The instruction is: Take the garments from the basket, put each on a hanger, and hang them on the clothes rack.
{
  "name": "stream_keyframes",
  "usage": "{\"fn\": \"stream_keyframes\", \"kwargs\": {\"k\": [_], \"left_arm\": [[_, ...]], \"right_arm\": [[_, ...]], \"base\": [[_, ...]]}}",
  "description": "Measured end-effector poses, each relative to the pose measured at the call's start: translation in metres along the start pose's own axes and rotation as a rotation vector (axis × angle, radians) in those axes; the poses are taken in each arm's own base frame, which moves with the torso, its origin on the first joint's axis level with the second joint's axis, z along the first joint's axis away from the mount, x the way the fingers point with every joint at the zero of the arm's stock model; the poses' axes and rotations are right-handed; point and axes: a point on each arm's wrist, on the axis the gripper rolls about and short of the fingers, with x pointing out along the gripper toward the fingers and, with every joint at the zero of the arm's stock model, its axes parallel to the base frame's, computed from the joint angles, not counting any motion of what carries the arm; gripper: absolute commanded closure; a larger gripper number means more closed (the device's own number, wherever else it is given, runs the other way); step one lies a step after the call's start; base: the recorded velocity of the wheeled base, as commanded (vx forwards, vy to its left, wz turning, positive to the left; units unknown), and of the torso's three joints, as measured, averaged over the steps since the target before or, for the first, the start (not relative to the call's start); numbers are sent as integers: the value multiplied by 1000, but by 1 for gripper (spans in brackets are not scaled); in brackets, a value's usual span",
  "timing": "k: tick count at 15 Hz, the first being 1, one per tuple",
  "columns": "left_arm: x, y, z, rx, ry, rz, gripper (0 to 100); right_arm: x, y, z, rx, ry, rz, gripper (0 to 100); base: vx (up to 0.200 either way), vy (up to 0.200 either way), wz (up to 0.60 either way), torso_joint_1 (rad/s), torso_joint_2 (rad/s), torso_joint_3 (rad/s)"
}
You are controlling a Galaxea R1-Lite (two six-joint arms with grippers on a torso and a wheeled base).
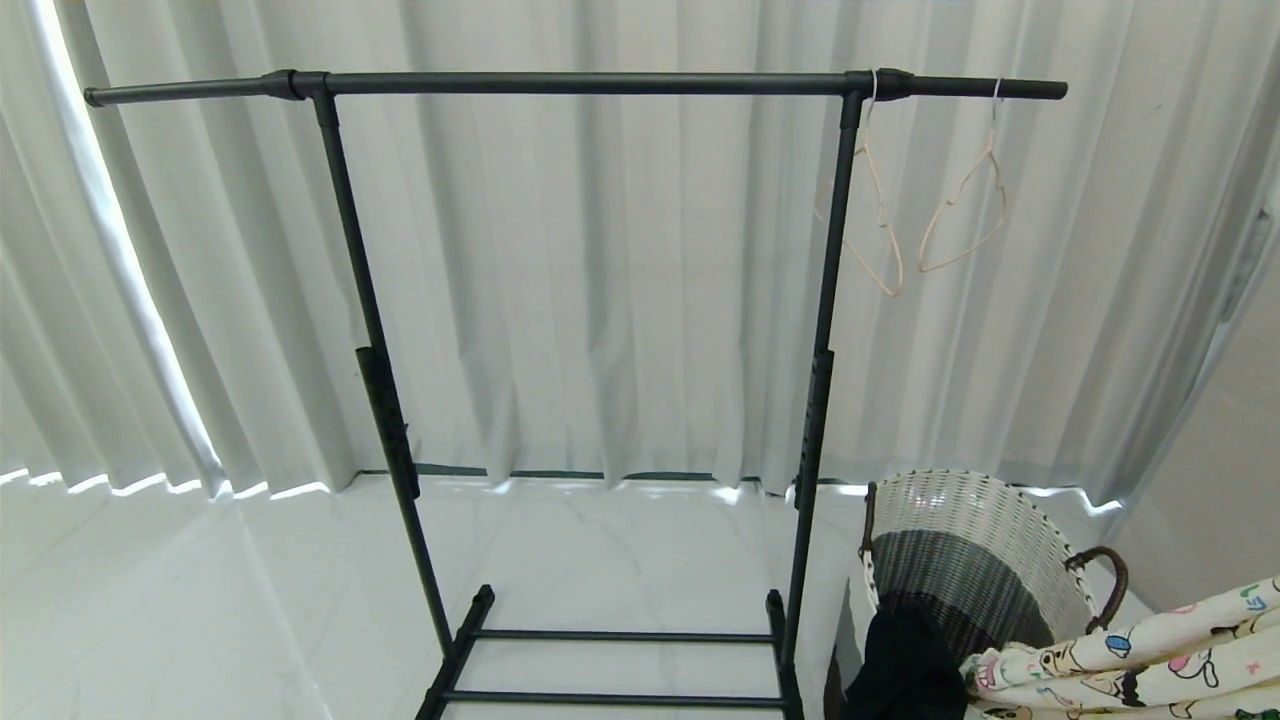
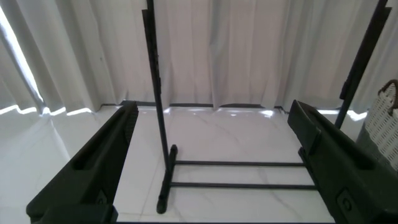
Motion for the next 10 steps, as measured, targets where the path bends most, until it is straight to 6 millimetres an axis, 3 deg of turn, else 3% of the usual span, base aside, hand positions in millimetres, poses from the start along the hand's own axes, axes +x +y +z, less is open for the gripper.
{"fn": "stream_keyframes", "kwargs": {"k": [5,10], "left_arm": [[0,0,0,-2,1,0,0],[0,0,0,-3,0,0,0]], "right_arm": [[-1,2,2,-32,-26,24,100],[6,3,9,-54,-54,77,100]], "base": [[-200,0,0,2,2,4],[0,0,0,0,0,0]]}}
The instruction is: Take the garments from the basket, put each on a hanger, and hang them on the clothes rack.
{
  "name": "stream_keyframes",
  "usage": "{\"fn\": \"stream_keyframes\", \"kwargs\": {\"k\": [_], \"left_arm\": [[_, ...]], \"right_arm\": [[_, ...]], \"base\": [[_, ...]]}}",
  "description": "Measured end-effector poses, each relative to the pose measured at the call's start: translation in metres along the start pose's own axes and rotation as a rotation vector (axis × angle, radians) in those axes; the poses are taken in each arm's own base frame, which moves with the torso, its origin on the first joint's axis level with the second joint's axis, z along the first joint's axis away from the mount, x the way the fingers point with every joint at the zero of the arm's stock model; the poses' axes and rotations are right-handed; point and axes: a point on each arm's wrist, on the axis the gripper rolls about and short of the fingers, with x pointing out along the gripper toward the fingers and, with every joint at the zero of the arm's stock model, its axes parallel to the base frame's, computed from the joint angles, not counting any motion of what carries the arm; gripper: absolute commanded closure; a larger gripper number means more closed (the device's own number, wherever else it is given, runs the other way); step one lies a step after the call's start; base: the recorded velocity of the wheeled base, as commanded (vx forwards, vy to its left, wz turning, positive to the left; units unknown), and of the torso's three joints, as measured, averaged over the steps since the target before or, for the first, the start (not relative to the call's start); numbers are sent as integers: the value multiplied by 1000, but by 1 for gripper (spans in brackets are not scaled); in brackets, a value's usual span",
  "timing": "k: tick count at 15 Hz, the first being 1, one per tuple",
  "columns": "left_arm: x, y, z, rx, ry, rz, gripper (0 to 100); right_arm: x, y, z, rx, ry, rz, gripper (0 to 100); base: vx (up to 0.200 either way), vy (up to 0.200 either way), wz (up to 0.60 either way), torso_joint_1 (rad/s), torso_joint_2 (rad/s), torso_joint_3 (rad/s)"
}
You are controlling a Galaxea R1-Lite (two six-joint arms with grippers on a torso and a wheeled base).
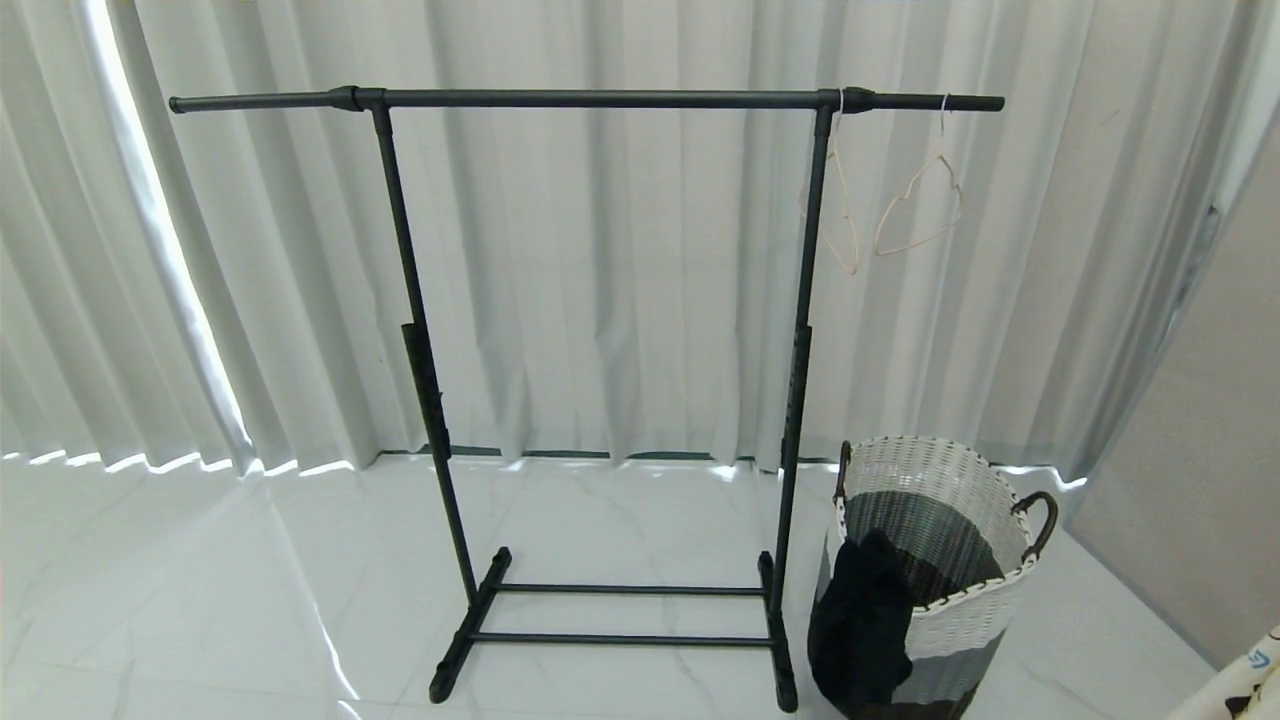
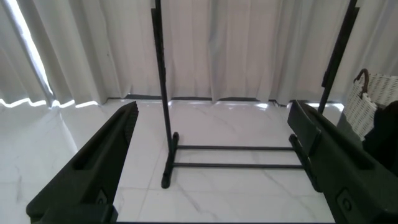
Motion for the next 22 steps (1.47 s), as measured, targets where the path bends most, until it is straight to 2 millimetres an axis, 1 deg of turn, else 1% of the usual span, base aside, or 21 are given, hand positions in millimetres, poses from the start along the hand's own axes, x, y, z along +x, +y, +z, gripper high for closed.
{"fn": "stream_keyframes", "kwargs": {"k": [1,3,4,7,10,13,16,20,22], "left_arm": [[0,0,0,-1,0,0,0],[0,0,0,-1,0,0,0],[0,0,0,-3,1,0,0],[0,0,0,24,0,-1,0],[0,0,0,63,0,-5,0],[0,0,0,64,0,-5,0],[0,0,0,34,0,-7,0],[0,0,0,60,-1,-7,0],[0,0,0,73,0,-8,0]], "right_arm": [[5,0,3,19,-19,16,100],[20,1,12,96,-71,48,100],[28,4,13,121,-70,73,100],[40,10,13,109,-43,122,100],[52,10,19,102,-42,140,100],[72,11,21,110,-56,140,100],[88,20,20,120,-28,185,100],[105,33,37,154,-60,252,100],[114,43,48,154,-69,296,100]], "base": [[0,0,0,0,0,0],[0,0,0,0,0,0],[0,0,0,0,0,0],[0,200,0,5,4,2],[0,200,0,2,2,-2],[0,200,0,2,2,2],[0,200,0,1,5,1],[0,0,0,0,0,0],[0,0,0,0,0,0]]}}
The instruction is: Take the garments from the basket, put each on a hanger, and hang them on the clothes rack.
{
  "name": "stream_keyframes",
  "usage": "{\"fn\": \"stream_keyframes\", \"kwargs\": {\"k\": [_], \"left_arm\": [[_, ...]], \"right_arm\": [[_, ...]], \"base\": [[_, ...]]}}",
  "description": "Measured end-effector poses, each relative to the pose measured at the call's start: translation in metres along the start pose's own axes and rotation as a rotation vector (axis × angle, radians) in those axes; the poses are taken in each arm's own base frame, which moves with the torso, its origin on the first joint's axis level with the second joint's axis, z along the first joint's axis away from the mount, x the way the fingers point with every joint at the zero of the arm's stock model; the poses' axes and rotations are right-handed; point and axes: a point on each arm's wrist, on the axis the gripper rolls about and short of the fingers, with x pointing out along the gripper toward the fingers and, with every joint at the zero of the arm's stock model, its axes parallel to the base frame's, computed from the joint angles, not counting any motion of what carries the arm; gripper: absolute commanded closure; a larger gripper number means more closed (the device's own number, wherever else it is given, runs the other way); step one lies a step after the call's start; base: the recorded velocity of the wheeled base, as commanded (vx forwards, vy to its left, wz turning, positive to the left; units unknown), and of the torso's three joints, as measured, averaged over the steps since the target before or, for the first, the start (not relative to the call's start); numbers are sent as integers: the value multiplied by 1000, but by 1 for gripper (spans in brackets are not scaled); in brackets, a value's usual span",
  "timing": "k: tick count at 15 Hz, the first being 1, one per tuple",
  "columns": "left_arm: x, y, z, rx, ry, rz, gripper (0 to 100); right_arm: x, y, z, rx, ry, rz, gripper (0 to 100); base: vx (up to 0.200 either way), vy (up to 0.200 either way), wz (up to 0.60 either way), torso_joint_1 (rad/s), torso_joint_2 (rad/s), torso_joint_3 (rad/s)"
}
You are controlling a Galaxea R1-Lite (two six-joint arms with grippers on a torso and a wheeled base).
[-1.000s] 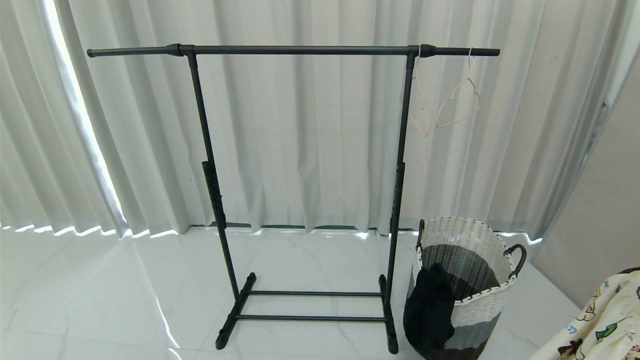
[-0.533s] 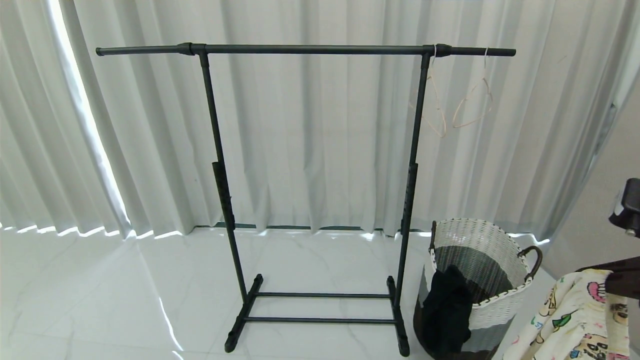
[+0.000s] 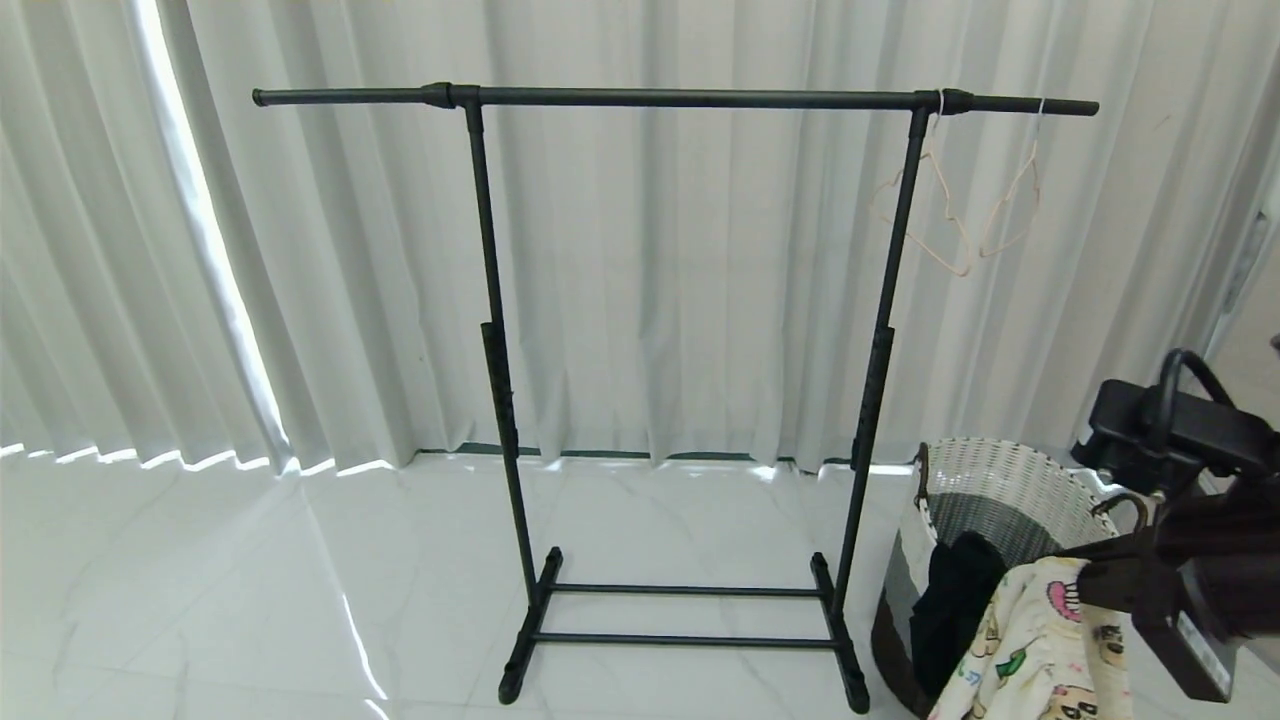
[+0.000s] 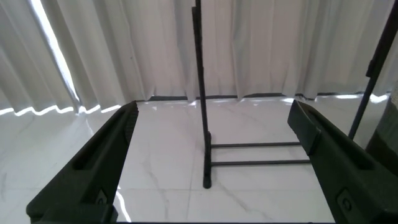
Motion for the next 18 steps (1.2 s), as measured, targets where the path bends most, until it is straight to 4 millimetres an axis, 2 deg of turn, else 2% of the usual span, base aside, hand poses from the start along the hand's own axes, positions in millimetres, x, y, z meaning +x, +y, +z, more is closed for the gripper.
{"fn": "stream_keyframes", "kwargs": {"k": [4,8,9,11,13,15,18], "left_arm": [[0,0,0,5,0,0,0],[0,0,1,3,-9,-14,0],[-2,0,9,-16,-32,-42,0],[-5,4,41,-87,-96,-90,0],[5,10,85,-146,-100,-134,0],[32,14,123,-180,-37,-188,0],[85,4,156,-184,88,-371,0]], "right_arm": [[26,14,13,-26,7,66,100],[55,19,30,-30,-42,78,100],[62,19,35,-31,-64,77,100],[73,19,43,-19,-96,74,100],[80,18,57,-12,-131,70,100],[83,16,76,2,-179,68,100],[87,17,102,10,-246,70,100]], "base": [[0,0,0,0,0,0],[0,0,0,0,0,0],[0,0,0,0,0,0],[0,0,0,0,0,0],[0,0,0,0,0,0],[0,0,0,0,0,0],[0,0,0,0,0,0]]}}
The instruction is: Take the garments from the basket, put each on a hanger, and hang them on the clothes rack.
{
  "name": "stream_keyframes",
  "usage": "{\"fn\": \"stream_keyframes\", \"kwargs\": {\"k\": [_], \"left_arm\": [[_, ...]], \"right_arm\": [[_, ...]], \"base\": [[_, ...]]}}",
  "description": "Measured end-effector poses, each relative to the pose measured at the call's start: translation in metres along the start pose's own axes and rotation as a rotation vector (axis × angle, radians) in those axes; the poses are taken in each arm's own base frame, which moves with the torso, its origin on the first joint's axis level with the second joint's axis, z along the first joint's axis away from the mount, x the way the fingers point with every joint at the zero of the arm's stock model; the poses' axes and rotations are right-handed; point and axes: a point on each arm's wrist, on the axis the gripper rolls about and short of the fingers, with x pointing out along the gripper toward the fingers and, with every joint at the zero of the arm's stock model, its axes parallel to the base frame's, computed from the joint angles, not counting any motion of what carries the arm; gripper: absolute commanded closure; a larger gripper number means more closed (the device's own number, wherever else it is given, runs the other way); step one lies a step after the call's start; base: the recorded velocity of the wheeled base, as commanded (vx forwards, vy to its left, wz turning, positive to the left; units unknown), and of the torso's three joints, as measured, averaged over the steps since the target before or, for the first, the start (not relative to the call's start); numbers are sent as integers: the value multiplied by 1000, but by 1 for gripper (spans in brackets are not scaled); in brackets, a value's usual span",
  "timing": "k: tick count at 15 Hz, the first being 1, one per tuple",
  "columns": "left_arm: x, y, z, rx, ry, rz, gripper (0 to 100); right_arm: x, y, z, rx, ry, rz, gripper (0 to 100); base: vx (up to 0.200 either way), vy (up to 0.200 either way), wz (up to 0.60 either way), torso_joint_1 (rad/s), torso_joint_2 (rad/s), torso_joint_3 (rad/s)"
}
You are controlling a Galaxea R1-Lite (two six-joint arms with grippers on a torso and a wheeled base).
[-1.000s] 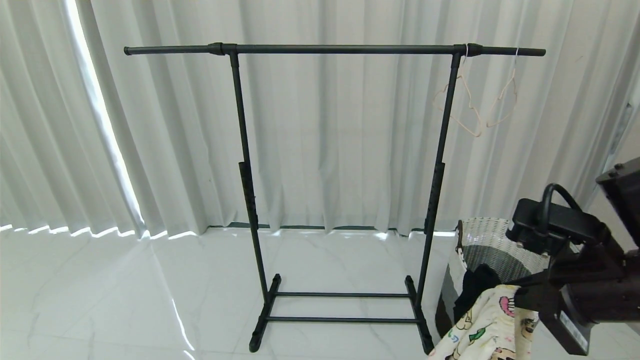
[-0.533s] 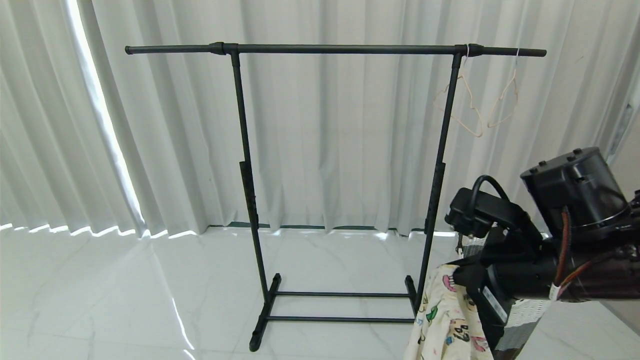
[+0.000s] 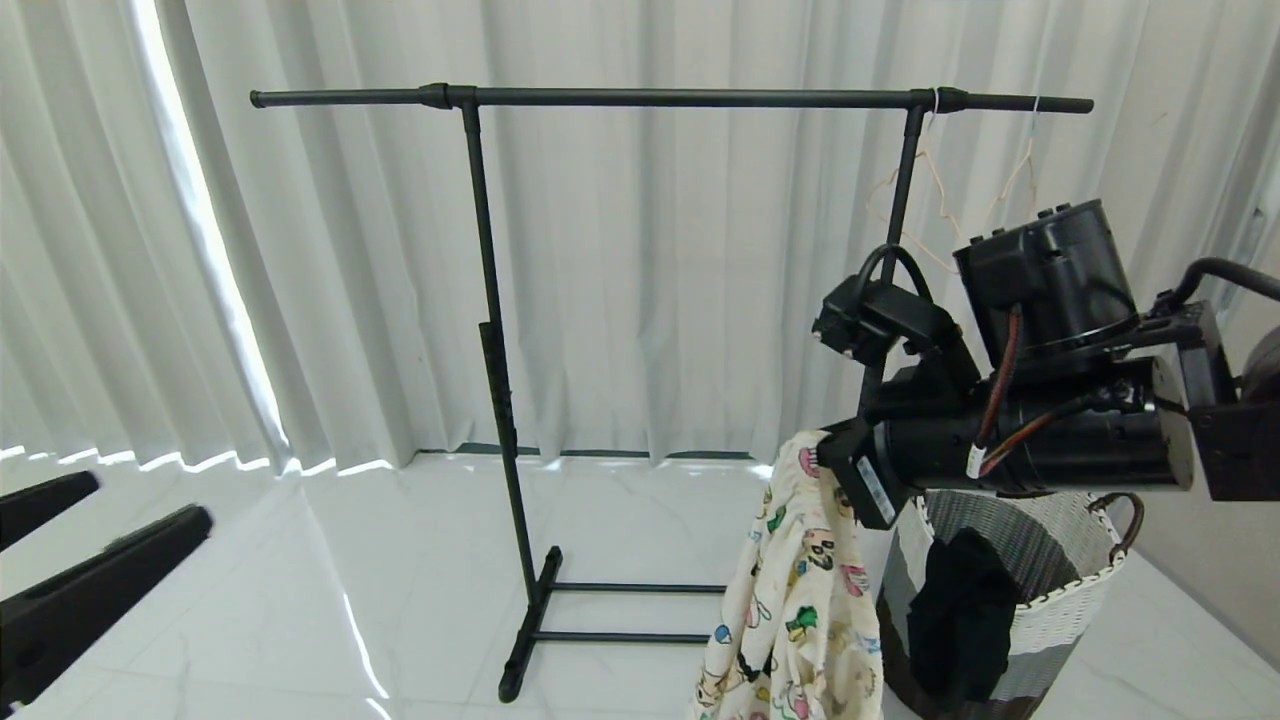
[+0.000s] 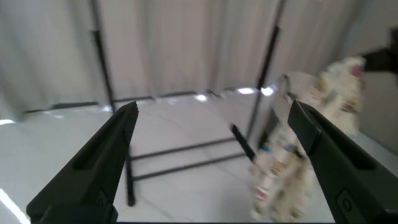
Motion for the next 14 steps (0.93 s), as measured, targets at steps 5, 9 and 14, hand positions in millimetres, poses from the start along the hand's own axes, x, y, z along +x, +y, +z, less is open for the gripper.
{"fn": "stream_keyframes", "kwargs": {"k": [5,9,14], "left_arm": [[80,-33,17,-5,130,-107,0],[107,-93,-12,-25,300,-258,0],[143,-150,-49,-71,402,-279,0]], "right_arm": [[24,6,19,-15,-78,-17,100],[34,7,25,-16,-88,-15,100],[32,21,39,3,-130,11,100]], "base": [[0,0,0,0,0,0],[0,0,0,0,0,0],[0,0,0,0,0,0]]}}
